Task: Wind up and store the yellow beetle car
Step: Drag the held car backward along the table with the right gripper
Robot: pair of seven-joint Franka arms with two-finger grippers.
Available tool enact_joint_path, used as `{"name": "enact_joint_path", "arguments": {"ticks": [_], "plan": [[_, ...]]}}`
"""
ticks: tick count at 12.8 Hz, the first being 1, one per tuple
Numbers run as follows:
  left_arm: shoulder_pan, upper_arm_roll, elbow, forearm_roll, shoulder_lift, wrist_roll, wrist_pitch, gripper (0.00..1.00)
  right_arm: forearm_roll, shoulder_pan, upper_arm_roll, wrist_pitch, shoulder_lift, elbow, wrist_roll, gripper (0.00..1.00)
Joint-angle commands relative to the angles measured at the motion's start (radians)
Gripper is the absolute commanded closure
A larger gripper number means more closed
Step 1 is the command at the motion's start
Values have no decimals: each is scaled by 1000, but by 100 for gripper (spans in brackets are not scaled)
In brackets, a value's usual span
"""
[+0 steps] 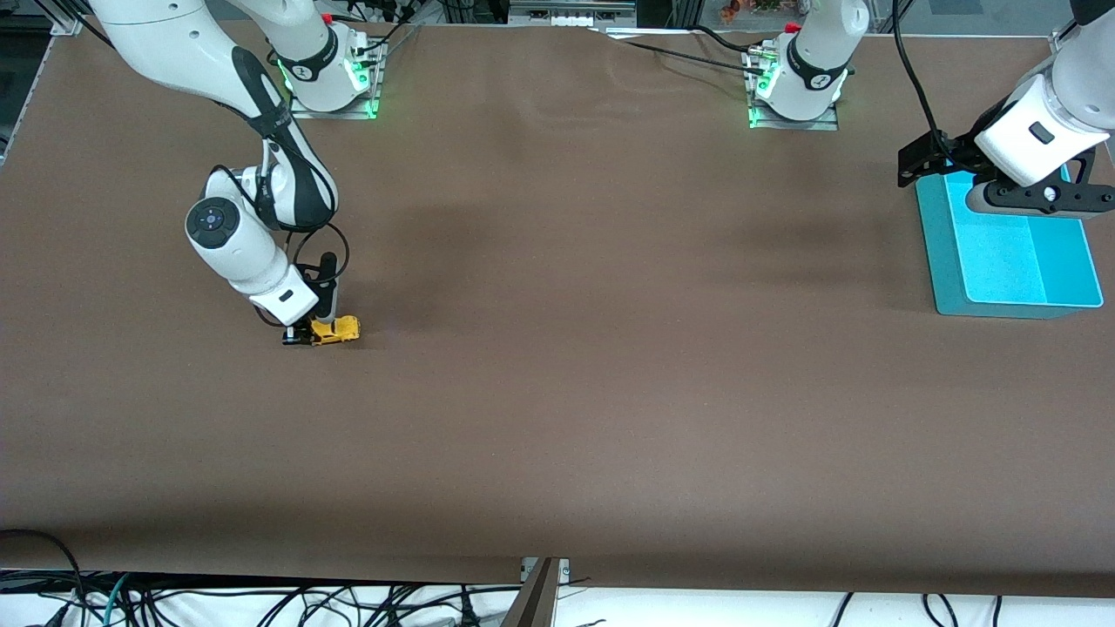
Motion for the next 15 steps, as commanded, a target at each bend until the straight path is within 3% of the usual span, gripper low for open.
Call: {"name": "enact_joint_path", "arguments": {"ticks": [1, 15], "plan": [[8, -2, 14, 4, -7, 6, -13, 0, 2, -17, 3, 3, -2, -10, -4, 71], [8, -8, 9, 9, -5, 3, -1, 0, -4, -425, 4, 17, 67, 42, -309, 68]]}}
